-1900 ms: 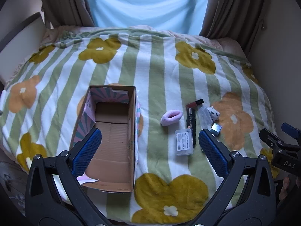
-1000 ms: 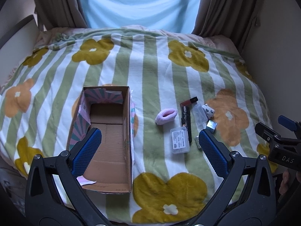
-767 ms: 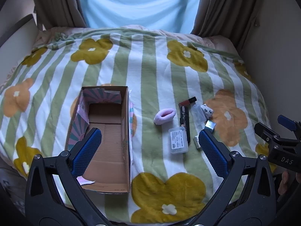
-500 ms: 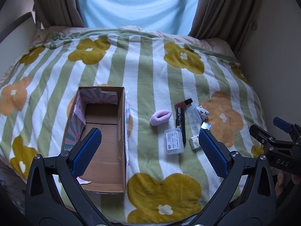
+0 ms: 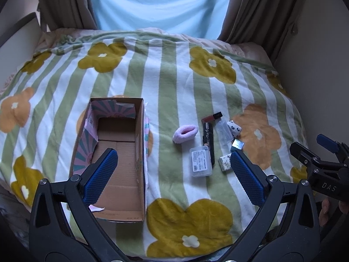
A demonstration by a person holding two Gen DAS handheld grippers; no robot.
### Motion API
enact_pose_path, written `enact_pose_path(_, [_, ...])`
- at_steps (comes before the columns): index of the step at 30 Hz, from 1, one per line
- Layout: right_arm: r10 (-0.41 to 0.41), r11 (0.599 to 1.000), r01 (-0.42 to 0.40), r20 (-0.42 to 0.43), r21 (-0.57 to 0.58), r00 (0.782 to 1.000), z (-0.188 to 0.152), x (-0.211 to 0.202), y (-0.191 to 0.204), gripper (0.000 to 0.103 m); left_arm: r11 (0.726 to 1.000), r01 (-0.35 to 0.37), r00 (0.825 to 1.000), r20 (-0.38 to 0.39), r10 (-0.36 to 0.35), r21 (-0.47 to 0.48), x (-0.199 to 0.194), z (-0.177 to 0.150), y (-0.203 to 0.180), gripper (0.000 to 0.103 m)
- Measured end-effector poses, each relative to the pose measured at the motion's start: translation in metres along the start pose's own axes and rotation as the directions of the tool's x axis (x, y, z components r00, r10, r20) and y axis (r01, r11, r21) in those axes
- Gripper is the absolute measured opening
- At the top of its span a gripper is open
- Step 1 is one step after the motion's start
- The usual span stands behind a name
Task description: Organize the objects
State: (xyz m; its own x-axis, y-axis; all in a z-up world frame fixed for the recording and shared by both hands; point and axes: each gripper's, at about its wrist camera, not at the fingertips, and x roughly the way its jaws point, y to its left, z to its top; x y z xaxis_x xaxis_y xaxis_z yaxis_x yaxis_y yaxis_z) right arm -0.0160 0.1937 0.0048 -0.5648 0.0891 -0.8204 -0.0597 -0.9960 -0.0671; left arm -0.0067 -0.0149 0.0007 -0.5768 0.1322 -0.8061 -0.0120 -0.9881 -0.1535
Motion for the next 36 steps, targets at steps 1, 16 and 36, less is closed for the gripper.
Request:
enact_pose_path(1, [0.001, 1.000, -0.001, 0.002, 0.005, 1.000, 0.001, 0.000, -0.001, 0.102, 1.000, 0.000, 1.000, 0.000, 0.000, 0.000, 0.000, 0.000, 0.000, 0.102])
enact_pose_path(16, [0.026, 1.000, -0.026, 0.014, 0.007, 1.000, -0.008, -0.002, 0.000, 0.102, 0.998, 0.056, 0.997, -0.057, -0.057, -0.014, 0.015, -0.003, -0.007, 0.102])
enact_pose_path(36, [0.071, 0.997, -0.074, -0.147, -0.017, 0.987, -0.095, 0.144, -0.020, 0.102, 0.983, 0.181, 0.931, -0.316, -0.183, -0.036, 0.186, -0.040, -0.059, 0.102])
